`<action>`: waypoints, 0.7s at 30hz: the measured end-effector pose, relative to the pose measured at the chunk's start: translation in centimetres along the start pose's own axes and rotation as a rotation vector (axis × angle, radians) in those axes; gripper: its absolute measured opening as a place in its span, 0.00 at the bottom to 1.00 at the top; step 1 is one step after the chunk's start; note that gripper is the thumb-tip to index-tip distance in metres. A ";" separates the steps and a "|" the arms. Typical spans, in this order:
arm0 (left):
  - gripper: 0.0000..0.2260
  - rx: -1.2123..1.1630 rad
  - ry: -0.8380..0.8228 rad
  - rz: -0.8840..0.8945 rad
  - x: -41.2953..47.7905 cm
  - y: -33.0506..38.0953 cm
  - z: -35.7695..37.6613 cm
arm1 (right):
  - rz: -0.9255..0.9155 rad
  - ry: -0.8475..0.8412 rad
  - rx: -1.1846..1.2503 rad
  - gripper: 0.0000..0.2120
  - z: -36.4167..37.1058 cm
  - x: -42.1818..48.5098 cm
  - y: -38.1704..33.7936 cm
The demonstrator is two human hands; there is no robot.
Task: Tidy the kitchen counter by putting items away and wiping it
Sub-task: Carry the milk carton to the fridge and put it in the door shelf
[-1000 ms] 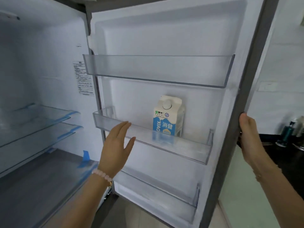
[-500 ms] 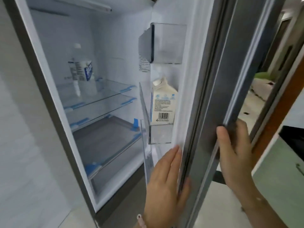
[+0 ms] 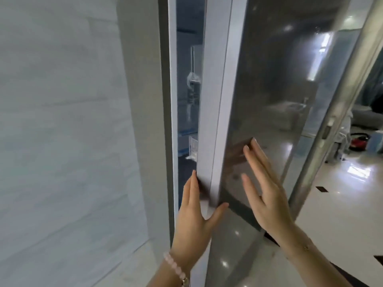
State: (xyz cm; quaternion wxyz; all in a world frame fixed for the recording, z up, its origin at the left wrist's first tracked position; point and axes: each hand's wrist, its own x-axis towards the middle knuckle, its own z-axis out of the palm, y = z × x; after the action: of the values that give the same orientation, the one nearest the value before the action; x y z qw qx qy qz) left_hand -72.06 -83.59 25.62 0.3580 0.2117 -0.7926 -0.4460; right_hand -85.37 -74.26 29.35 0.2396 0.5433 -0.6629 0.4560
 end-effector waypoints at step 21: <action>0.10 0.067 0.385 -0.043 7.2 -5.7 -3.4 | -0.045 -0.126 0.049 0.22 6.3 3.9 3.7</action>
State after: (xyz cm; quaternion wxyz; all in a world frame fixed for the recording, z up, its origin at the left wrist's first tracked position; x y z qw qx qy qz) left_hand -74.10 -93.09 24.61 0.4863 0.3216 -0.7191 -0.3780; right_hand -88.87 -81.72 28.29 0.1944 0.5914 -0.6529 0.4316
